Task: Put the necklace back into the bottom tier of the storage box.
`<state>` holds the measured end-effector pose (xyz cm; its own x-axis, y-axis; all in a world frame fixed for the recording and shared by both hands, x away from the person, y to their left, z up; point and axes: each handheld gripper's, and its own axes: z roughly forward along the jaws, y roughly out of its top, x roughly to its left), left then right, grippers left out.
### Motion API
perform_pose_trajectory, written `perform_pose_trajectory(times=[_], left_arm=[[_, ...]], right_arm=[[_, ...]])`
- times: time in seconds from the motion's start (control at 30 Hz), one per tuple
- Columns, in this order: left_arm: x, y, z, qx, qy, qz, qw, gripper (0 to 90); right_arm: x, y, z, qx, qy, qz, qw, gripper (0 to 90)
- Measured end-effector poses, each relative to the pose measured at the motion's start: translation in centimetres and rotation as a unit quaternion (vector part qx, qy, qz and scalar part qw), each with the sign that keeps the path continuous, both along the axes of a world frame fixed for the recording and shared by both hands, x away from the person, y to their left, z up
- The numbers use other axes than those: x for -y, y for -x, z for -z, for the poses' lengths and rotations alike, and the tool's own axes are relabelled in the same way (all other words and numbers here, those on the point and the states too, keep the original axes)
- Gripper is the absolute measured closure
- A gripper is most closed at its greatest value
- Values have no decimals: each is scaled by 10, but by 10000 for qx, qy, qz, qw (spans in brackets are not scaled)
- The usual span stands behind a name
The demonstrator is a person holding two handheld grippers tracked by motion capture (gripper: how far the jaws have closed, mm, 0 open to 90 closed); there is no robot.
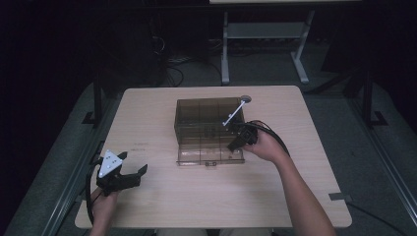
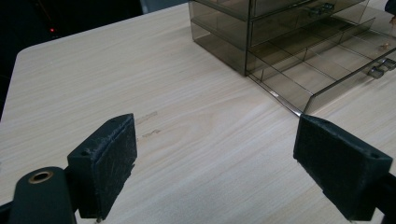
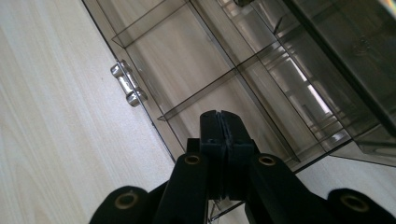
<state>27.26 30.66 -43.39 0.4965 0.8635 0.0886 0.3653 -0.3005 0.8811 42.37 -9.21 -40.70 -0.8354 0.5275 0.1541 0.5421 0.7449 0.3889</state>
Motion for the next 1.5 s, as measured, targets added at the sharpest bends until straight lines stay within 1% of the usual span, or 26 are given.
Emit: perform_pose_trajectory(times=[0.23,0.53,0.63,0.9,1.07,1.3,1.37,1.5], left_arm=[[0,0,0,-2,-1,-3,10000,129],[0,0,0,-10,-1,0,10000,129],[0,0,0,-8,7,-2,10000,129],[0,-1,0,-4,10,-7,10000,129],[0,-1,0,-15,8,-2,10000,129],[0,-2,0,-31,43,-36,10000,129],[0,-3,0,-47,-4,-18,10000,129],[0,-3,1,-46,-12,-11,10000,129]], right_arm=[[1,-2,5,-8,40,52,10000,886],[0,-4,14,-105,123,85,9998,884],[1,-5,15,-140,83,112,9998,883],[0,-6,20,-188,87,100,9997,881],[0,-7,21,-201,85,107,9997,879],[0,-7,21,-199,40,95,9997,847],[0,-7,20,-192,27,78,9998,842],[1,-6,18,-169,-4,60,9998,826]])
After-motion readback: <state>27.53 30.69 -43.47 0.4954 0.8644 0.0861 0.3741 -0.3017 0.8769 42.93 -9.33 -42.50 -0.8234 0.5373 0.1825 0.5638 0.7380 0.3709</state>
